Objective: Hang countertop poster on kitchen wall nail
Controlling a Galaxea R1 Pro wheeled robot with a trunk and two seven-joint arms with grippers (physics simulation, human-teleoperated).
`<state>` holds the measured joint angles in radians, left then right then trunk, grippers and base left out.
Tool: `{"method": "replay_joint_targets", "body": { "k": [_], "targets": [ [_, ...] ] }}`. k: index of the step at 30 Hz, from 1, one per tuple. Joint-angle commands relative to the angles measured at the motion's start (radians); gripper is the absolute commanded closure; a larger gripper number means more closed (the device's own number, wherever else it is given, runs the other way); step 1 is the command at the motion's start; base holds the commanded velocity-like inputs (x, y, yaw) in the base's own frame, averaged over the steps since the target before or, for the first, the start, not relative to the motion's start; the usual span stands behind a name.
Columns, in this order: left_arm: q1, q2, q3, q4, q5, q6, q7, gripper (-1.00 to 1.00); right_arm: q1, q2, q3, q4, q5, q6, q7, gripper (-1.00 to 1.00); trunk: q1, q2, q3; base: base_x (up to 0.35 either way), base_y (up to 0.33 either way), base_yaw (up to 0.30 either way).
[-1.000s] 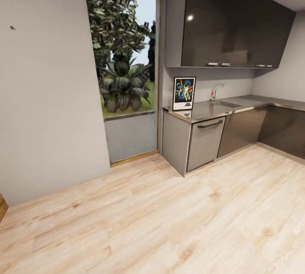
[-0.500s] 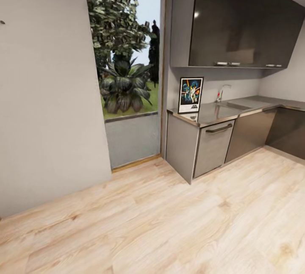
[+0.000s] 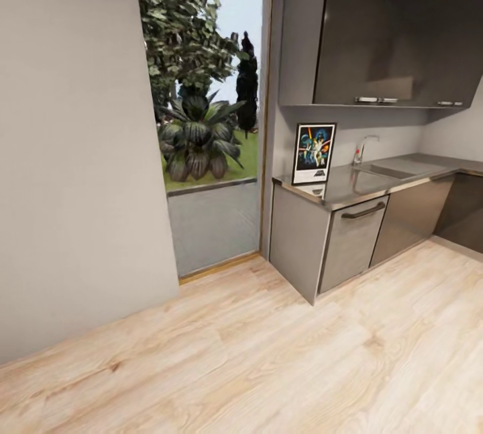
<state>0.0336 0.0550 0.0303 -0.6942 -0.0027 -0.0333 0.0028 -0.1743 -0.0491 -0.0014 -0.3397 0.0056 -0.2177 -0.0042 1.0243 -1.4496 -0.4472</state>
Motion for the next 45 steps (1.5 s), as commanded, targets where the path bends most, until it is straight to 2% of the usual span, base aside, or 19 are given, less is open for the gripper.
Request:
{"method": "replay_joint_targets", "body": {
  "k": [1,17,45],
  "targets": [
    [0.000,0.000,0.000,-0.001,0.000,-0.002,0.000,-1.00,-0.001,0.000,0.000,0.001,0.001,-0.003,0.000,-1.00,0.001,0.000,-0.001,0.335,0.151,0.000],
    [0.000,0.000,0.000,-0.001,0.000,-0.002,0.000,-1.00,-0.001,0.000,0.000,0.001,0.001,-0.003,0.000,-1.00,0.001,0.000,-0.001,0.335,0.151,-0.030],
    [0.000,0.007,0.000,-0.001,0.000,-0.002,0.000,-1.00,-0.001,0.000,-0.002,0.001,-0.001,-0.005,0.000,-1.00,0.001,0.000,0.007,0.335,0.115,-0.271]
  ]
}}
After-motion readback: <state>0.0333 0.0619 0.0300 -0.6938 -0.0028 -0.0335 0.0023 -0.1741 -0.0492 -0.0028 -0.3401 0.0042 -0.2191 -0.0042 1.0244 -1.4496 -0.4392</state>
